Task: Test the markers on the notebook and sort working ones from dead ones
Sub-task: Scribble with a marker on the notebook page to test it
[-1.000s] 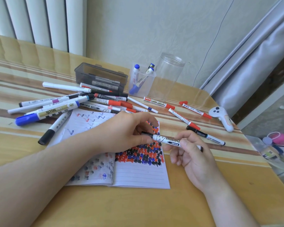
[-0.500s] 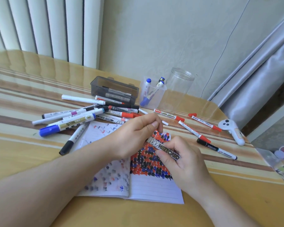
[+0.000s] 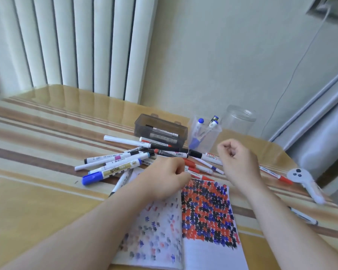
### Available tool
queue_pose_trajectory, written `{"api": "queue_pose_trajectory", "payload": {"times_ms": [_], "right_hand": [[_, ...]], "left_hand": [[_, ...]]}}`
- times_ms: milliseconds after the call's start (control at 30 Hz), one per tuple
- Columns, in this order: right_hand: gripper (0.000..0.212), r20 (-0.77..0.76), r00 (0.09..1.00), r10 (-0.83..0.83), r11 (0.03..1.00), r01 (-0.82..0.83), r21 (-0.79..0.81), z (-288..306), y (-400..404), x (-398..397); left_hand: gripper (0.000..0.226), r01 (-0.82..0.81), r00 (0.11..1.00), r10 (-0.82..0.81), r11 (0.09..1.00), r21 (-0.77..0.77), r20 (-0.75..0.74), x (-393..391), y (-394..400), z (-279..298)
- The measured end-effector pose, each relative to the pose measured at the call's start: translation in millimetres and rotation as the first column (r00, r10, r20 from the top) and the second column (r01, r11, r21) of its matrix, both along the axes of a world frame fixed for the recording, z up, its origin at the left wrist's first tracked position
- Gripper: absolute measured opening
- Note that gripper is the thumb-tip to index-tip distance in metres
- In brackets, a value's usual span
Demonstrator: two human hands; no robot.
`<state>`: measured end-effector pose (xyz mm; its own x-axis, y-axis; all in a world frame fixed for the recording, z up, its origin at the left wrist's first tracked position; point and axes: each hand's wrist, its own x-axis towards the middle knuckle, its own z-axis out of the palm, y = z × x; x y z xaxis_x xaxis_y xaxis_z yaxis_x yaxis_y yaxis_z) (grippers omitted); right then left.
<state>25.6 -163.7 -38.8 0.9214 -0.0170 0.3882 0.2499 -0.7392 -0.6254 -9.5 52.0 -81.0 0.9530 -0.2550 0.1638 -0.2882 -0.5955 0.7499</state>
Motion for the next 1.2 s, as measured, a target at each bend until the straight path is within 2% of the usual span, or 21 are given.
{"api": "queue_pose_trajectory", "payload": {"times_ms": [67, 100, 167, 233, 333, 433, 567, 633, 667, 733, 800, 867, 900, 1000, 1100, 1200], "right_hand": [[0.033, -0.038, 0.999, 0.018, 0.999, -0.019, -0.036, 10, 9, 12], [0.036, -0.114, 0.991, 0.063, 0.997, -0.068, -0.04, 12, 17, 16], [0.037, -0.294, 0.935, 0.198, 0.978, -0.208, -0.005, 10, 40, 20], [0.033, -0.338, 0.893, 0.297, 0.948, -0.319, -0.009, 9, 63, 31], [0.019, -0.226, 0.93, 0.29, 0.93, -0.33, -0.163, 18, 94, 66], [0.036, -0.032, 0.976, 0.215, 0.908, -0.211, -0.362, 29, 106, 95], [0.023, 0.295, 0.92, 0.258, 0.919, -0.14, -0.368, 16, 82, 69], [0.018, 0.344, 0.897, 0.278, 0.92, -0.145, -0.365, 0, 52, 37], [0.016, 0.314, 0.911, 0.269, 0.917, -0.143, -0.373, -8, 31, 20], [0.016, 0.209, 0.961, 0.179, 0.919, -0.087, -0.386, -26, -23, -8], [0.026, 0.122, 0.993, -0.004, 0.934, 0.047, -0.354, -43, -82, -32], [0.04, 0.059, 0.981, -0.187, 0.935, 0.196, -0.294, -52, -130, -54], [0.039, 0.031, 0.97, -0.241, 0.929, 0.24, -0.28, -56, -147, -64], [0.017, -0.054, 0.968, -0.247, 0.928, 0.22, -0.302, -68, -168, -81], [0.019, -0.104, 0.961, -0.256, 0.934, 0.219, -0.282, -71, -173, -79], [0.025, -0.07, 0.933, -0.354, 0.91, 0.327, -0.254, -68, -183, -73]], "left_hand": [[0.029, 0.041, 0.999, -0.043, 0.995, 0.086, 0.02, 0, -2, -2], [0.03, 0.067, 0.996, -0.076, 0.982, 0.175, 0.041, -1, -5, -4], [0.03, 0.082, 0.985, -0.128, 0.938, 0.336, 0.116, -3, -10, -8], [0.032, 0.067, 0.972, -0.15, 0.915, 0.397, 0.18, -2, -12, -13], [0.033, 0.07, 0.968, -0.158, 0.916, 0.395, 0.195, 2, -12, -15], [0.034, 0.07, 0.967, -0.16, 0.914, 0.4, 0.197, 2, -12, -16], [0.035, 0.065, 0.964, -0.166, 0.905, 0.42, 0.209, 2, -13, -17], [0.034, 0.057, 0.96, -0.166, 0.902, 0.428, 0.224, 2, -14, -16], [0.034, 0.051, 0.958, -0.168, 0.899, 0.434, 0.234, 2, -15, -16], [0.033, 0.038, 0.951, -0.172, 0.89, 0.454, 0.258, 0, -16, -14], [0.033, 0.026, 0.943, -0.179, 0.881, 0.473, 0.28, -2, -17, -13], [0.032, 0.025, 0.927, -0.197, 0.881, 0.473, 0.318, -5, -21, -14], [0.032, 0.031, 0.915, -0.213, 0.885, 0.465, 0.343, -7, -24, -15], [0.03, 0.115, 0.894, -0.283, 0.895, 0.432, 0.348, -14, -33, -17], [0.03, 0.196, 0.881, -0.351, 0.88, 0.433, 0.316, -20, -39, -16], [0.031, 0.239, 0.885, -0.368, 0.885, 0.4, 0.285, -19, -39, -16]]}}
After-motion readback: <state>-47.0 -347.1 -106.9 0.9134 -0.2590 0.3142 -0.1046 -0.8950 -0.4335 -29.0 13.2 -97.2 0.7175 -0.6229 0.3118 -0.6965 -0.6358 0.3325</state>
